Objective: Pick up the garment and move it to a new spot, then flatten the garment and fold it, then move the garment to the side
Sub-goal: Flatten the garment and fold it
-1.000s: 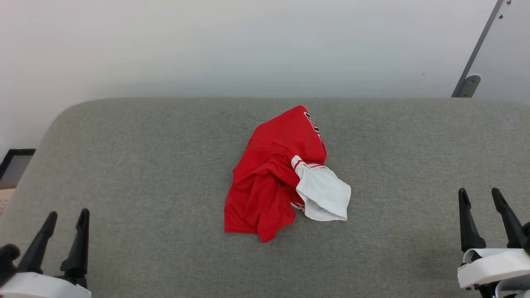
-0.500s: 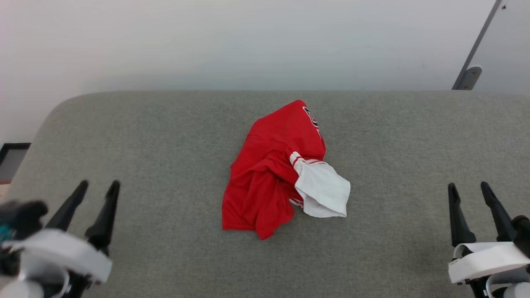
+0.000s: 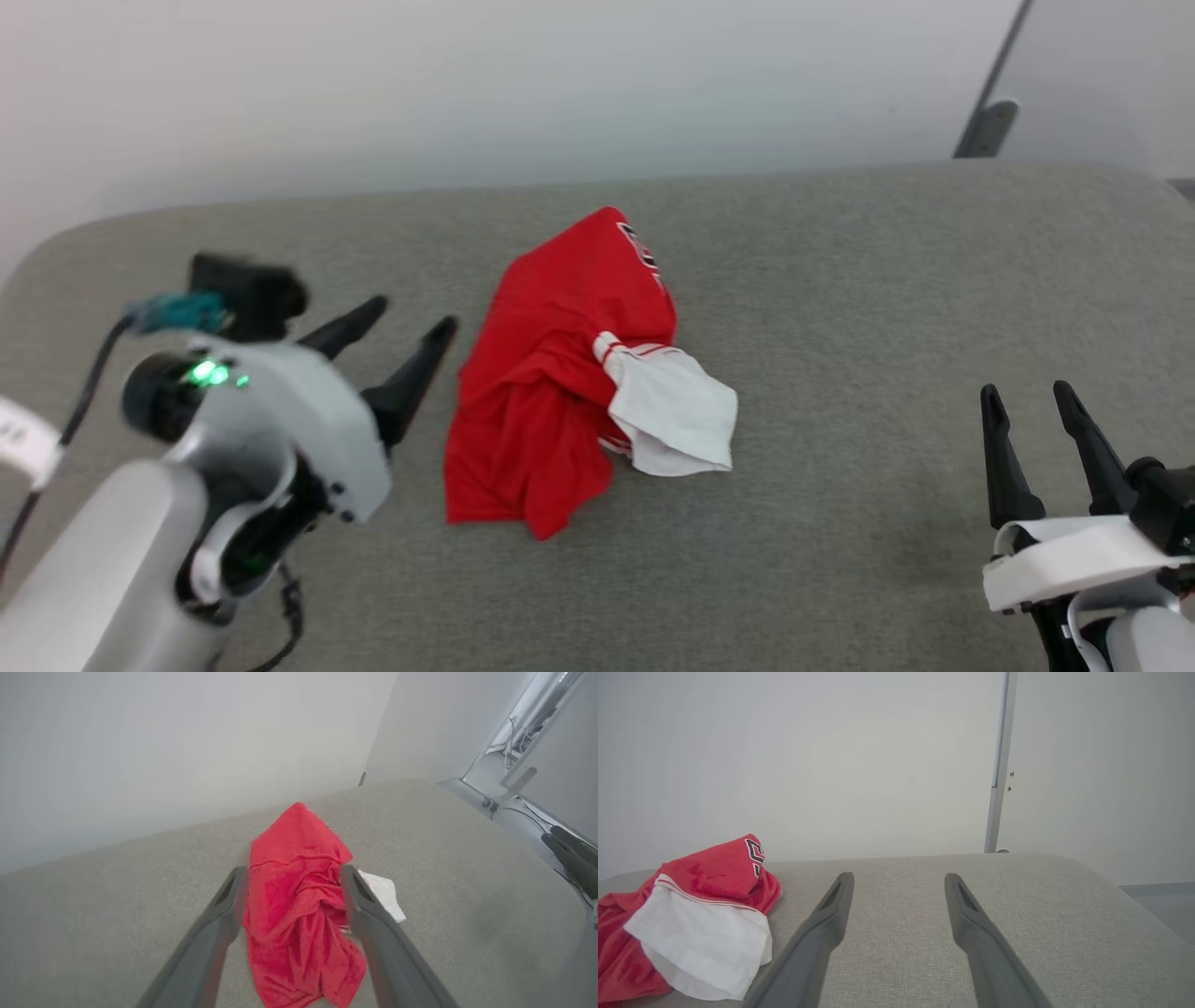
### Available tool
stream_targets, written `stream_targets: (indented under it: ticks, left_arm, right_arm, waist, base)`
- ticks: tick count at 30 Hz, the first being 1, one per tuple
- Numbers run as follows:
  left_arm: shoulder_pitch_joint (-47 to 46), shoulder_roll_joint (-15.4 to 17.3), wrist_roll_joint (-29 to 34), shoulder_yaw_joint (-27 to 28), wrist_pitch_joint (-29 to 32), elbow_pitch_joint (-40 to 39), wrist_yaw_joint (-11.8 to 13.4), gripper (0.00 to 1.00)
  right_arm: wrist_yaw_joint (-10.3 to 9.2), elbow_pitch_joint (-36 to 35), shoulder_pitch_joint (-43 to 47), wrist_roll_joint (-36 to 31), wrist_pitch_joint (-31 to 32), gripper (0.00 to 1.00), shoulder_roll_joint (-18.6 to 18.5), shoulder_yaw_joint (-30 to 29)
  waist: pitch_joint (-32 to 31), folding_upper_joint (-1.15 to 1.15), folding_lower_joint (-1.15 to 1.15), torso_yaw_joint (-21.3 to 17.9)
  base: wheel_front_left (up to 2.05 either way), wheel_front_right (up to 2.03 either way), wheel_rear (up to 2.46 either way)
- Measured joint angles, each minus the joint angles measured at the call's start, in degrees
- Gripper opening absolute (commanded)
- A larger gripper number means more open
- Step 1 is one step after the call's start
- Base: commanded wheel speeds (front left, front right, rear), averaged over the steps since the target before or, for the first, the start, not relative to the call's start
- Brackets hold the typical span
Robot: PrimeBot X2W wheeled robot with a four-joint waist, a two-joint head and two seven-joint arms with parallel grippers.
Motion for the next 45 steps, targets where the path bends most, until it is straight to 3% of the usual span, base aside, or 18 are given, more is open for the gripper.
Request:
stream_targets:
  ticks: [5, 16, 33, 34, 37, 45]
  left_arm:
    - [-5.06, -2.54, -1.14, -3.23, 5.53, 1.89, -0.87, 1.0]
    - [-8.86, -6.2, -2.85, -8.16, 13.6, 5.48, -0.34, 1.0]
    - [-10.51, -7.11, -0.63, -11.01, 13.73, 13.66, -0.68, 1.0]
    - [-10.65, -7.2, -0.64, -11.06, 13.73, 14.17, -0.69, 0.96]
    - [-10.83, -7.69, -0.65, -11.07, 13.27, 15.32, -0.75, 0.0]
    - [-11.37, -8.43, -1.77, -10.76, 13.35, 16.66, -0.83, 0.0]
  right_arm:
    - [0.0, 0.05, -1.13, 0.07, 0.0, 1.0, 0.96, 0.54]
    - [0.0, -0.15, -1.87, 0.08, -0.01, 1.0, 2.45, -0.19]
    - [0.0, -0.3, -2.98, -0.23, 0.0, 1.0, 4.04, -0.48]
    - [0.0, -0.21, -2.99, -0.23, 0.0, 1.0, 4.09, -0.47]
    - [0.0, -0.3, -3.0, -0.3, 0.0, 1.0, 4.33, -0.48]
    - [0.0, -0.46, -2.99, -0.4, 0.0, 1.0, 4.58, -1.1]
  waist:
    - [1.14, 0.0, 0.0, -2.61]
    - [4.62, 0.0, 0.0, -7.75]
    - [7.84, 0.0, 0.0, -10.1]
    - [7.85, 0.0, 0.0, -10.08]
    - [7.9, 0.0, 0.0, -10.01]
    - [8.11, 0.0, 0.0, -9.49]
  base:
    - [0.0, 0.0, 0.0]
    - [0.0, 0.0, 0.0]
    - [0.0, 0.0, 0.0]
    - [0.0, 0.0, 0.0]
    - [0.0, 0.0, 0.0]
    - [0.0, 0.0, 0.0]
